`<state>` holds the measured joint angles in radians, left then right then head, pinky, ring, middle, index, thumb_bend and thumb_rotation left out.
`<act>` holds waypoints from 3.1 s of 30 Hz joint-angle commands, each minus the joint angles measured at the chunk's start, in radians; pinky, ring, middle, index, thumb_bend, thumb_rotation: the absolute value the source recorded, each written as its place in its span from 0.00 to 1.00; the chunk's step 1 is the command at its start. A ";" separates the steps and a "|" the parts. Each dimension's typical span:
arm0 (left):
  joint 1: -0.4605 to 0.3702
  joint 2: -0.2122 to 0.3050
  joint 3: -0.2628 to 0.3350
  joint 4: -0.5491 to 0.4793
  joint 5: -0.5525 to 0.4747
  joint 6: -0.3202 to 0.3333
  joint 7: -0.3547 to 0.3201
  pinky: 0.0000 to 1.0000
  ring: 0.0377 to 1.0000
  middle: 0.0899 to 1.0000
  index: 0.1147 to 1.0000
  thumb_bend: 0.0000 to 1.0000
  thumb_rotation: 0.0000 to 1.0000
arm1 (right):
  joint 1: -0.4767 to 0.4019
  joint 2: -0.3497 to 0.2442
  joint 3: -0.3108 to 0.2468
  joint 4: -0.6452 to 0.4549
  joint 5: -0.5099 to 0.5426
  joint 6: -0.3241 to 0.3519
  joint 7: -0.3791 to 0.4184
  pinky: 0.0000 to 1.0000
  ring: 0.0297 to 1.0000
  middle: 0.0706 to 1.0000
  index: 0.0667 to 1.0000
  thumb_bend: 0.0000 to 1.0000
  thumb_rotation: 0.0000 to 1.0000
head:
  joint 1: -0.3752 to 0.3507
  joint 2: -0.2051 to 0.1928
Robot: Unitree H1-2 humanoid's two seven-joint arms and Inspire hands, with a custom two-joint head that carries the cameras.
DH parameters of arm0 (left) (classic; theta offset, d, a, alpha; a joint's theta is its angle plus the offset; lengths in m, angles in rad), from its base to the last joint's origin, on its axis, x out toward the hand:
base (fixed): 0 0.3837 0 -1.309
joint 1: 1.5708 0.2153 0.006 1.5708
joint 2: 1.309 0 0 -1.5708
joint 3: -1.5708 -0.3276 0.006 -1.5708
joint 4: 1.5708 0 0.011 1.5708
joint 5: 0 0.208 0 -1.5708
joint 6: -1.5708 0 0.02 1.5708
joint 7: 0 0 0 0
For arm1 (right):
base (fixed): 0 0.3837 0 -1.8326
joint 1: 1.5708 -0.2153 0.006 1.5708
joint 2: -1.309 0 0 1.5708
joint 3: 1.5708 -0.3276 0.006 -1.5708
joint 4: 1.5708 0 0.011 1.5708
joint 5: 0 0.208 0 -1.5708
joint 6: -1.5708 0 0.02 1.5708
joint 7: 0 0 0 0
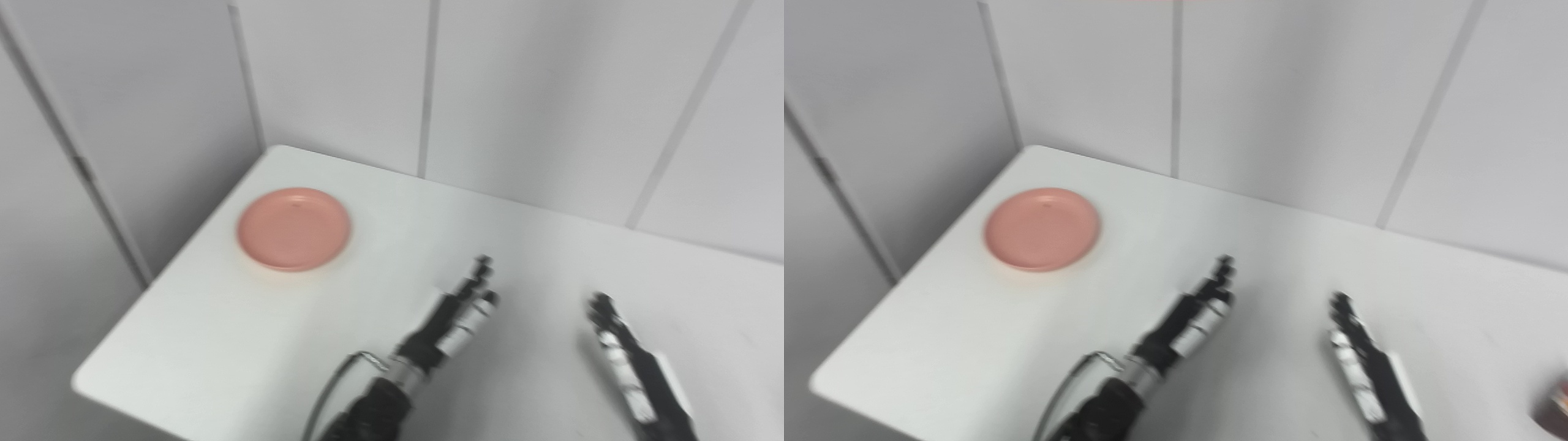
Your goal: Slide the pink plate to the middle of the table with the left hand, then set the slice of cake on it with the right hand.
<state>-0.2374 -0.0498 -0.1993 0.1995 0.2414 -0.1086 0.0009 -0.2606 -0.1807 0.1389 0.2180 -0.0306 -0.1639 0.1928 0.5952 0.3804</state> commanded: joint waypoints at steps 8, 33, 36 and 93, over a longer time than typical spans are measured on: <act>0.024 -0.038 -0.018 0.101 0.002 -0.021 0.015 0.95 0.98 0.99 0.97 0.40 1.00 | 0.031 -0.012 -0.025 0.019 0.046 0.070 0.042 1.00 1.00 0.99 1.00 0.15 1.00 | 0.018 0.005; -0.115 -0.034 0.097 -0.147 -0.101 0.097 0.003 0.92 0.94 0.95 0.94 0.39 1.00 | -0.002 -0.013 -0.030 0.061 0.035 0.036 0.045 1.00 0.96 0.96 0.97 0.11 1.00 | -0.020 0.017; -0.174 -0.023 0.138 -0.215 -0.152 0.121 -0.009 0.92 0.93 0.95 0.94 0.41 1.00 | 0.000 -0.019 -0.032 0.057 0.034 0.036 0.046 1.00 0.95 0.96 0.97 0.10 1.00 | -0.017 0.021; -0.230 0.293 0.711 -0.375 -0.328 0.188 0.267 0.98 0.96 0.98 0.98 0.38 1.00 | -0.003 -0.042 -0.063 0.035 0.088 0.075 0.090 1.00 0.97 0.97 0.98 0.12 1.00 | 0.058 0.061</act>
<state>-0.4426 0.2108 0.5086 -0.1729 -0.0761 0.1214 0.2615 -0.2930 -0.2068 0.0810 0.2353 0.0663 -0.1385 0.2850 0.6519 0.4402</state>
